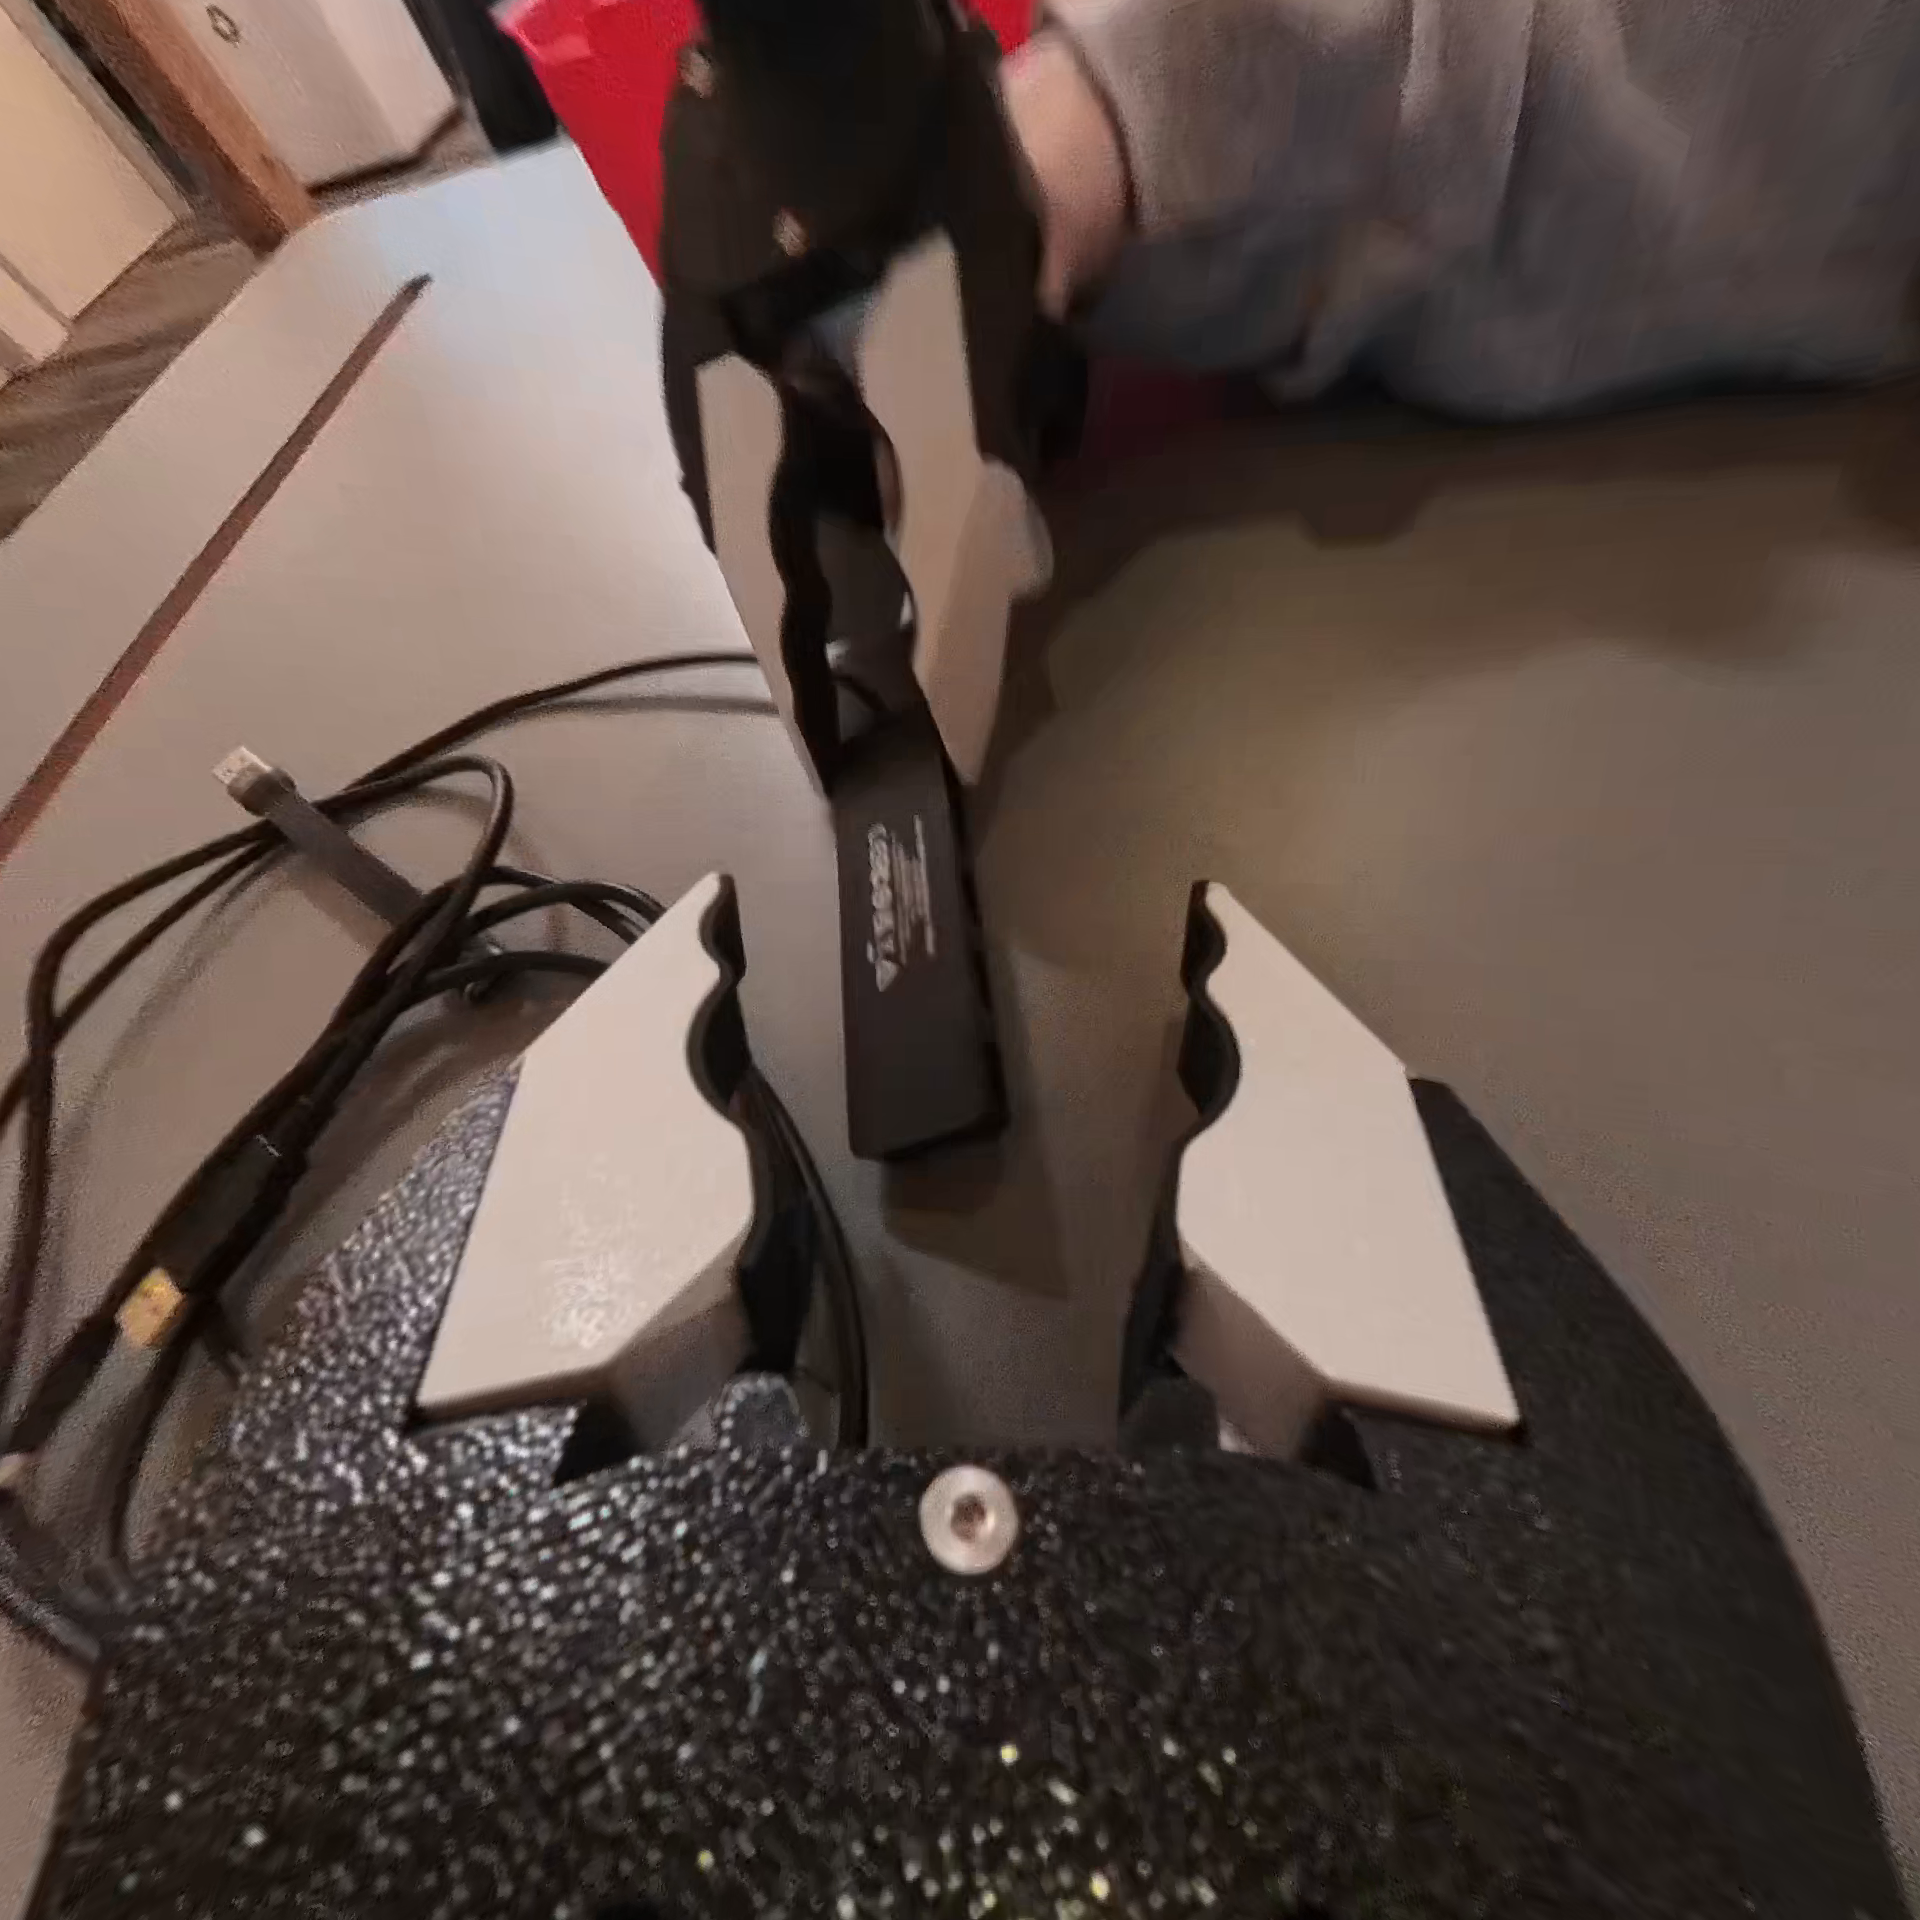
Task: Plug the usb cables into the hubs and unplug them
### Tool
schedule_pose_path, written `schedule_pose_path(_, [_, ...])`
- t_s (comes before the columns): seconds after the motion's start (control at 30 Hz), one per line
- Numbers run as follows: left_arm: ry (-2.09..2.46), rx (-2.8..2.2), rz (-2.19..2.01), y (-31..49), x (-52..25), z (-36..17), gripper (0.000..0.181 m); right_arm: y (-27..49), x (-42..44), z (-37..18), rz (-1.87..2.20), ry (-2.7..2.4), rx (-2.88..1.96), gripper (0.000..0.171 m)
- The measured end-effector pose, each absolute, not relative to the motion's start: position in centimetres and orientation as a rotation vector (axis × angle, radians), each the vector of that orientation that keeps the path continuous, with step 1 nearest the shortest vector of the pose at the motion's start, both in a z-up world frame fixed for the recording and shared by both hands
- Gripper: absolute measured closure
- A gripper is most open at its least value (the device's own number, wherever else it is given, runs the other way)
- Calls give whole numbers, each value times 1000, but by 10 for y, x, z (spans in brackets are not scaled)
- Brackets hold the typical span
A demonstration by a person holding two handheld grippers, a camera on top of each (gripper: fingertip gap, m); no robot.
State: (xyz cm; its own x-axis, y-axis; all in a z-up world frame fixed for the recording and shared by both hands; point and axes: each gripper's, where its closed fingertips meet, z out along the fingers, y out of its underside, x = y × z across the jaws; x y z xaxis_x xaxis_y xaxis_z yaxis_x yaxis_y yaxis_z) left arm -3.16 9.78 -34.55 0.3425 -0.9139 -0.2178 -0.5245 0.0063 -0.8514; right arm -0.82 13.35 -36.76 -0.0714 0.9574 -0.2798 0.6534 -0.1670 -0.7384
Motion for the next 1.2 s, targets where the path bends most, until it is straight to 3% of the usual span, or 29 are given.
schedule_pose_path(0.03, [1361, -1657, -425, 99, -34, -353, 99, 135, -7, -367, 1152, -1694, -1878, 134])
schedule_pose_path(0.27, [1427, -1612, -78, 116, -47, -364, 149, 139, -7, -361, 1354, -1535, -2007, 136])
schedule_pose_path(0.4, [1422, -1632, -35, 120, -50, -367, 165, 142, -6, -359, 1355, -1516, -2003, 136])
schedule_pose_path(0.43, [1403, -1644, -33, 122, -50, -366, 167, 143, -6, -359, 1287, -1535, -1974, 133])
schedule_pose_path(0.47, [1386, -1666, -47, 123, -51, -365, 172, 146, -6, -358, 1167, -1572, -1918, 119])
schedule_pose_path(0.5, [1366, -1693, -82, 123, -51, -364, 172, 146, -7, -354, 1030, -1627, -1830, 111])
schedule_pose_path(0.57, [1322, -1734, -170, 121, -50, -362, 172, 142, -10, -351, 756, -1762, -1640, 114])
schedule_pose_path(0.73, [1265, -1735, -267, 119, -47, -352, 172, 144, -18, -355, 259, -1919, -1371, 156])
schedule_pose_path(0.83, [1171, -1686, -312, 123, -45, -339, 167, 143, -17, -351, 292, -1918, -1353, 161])
schedule_pose_path(0.97, [974, -1662, -693, 117, -38, -312, 121, 130, -23, -322, 664, -1779, -1319, 162])
schedule_pose_path(1.07, [947, -1601, -865, 108, -34, -301, 127, 117, -22, -311, 835, -1764, -1276, 162])
schedule_pose_path(1.2, [1058, -1559, -951, 89, -22, -302, 157, 100, -21, -315, 913, -1839, -1245, 162])
